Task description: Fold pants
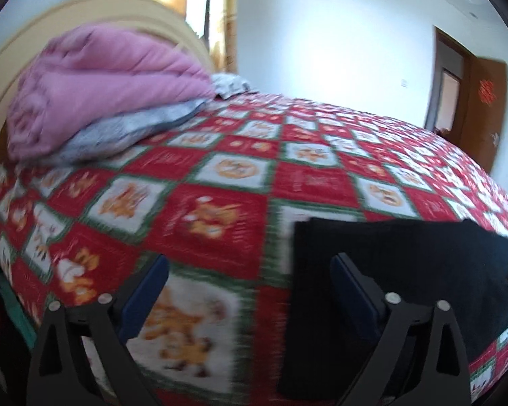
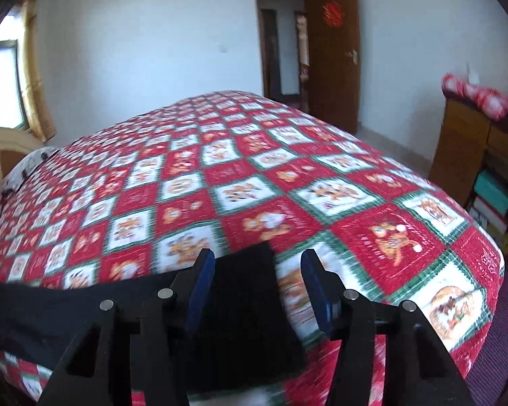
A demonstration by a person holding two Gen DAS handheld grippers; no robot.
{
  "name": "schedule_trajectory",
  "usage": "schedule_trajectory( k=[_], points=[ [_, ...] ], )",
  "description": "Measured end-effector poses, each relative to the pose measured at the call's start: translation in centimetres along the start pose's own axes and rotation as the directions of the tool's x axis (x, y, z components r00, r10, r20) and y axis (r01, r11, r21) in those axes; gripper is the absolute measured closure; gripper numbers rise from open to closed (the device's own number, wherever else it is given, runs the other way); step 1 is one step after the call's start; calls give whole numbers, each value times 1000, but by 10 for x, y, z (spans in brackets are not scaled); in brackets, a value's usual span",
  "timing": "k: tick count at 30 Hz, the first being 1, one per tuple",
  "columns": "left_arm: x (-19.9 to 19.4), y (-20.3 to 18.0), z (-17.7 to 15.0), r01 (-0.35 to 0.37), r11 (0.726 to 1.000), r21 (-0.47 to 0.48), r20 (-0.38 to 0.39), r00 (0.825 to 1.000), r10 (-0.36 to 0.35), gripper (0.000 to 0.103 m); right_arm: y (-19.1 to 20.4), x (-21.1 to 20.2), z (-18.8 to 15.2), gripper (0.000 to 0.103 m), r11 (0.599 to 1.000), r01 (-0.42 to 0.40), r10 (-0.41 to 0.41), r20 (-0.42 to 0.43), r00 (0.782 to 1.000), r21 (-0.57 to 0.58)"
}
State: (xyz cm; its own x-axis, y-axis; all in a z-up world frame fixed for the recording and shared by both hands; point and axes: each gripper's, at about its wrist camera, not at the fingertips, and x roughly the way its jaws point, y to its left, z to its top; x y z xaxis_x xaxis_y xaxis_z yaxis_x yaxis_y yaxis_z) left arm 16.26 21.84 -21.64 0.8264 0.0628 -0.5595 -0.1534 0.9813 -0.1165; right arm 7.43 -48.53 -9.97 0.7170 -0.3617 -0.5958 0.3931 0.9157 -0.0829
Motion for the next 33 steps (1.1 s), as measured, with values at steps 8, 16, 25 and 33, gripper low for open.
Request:
schedule_trajectory(
  k=[8, 16, 25, 33],
  points=[
    [6, 9, 10, 135, 987, -92, -65, 988, -141, 45, 158, -33, -48, 48, 901, -289, 293, -35, 955, -324],
    [35, -20, 29, 152, 988, -39, -115, 981, -156, 49, 318, -67, -143, 49, 546, -445, 481, -169, 860, -710],
    [38, -31, 25, 191, 981, -36, -149, 970, -194, 74, 343, -59, -152, 49, 555, -419, 459, -155, 875, -719],
    [30, -33, 18, 197, 974, -109, -160, 964, -213, 57, 353, -53, -160, 49, 528, -377, 440, -134, 888, -761]
  ],
)
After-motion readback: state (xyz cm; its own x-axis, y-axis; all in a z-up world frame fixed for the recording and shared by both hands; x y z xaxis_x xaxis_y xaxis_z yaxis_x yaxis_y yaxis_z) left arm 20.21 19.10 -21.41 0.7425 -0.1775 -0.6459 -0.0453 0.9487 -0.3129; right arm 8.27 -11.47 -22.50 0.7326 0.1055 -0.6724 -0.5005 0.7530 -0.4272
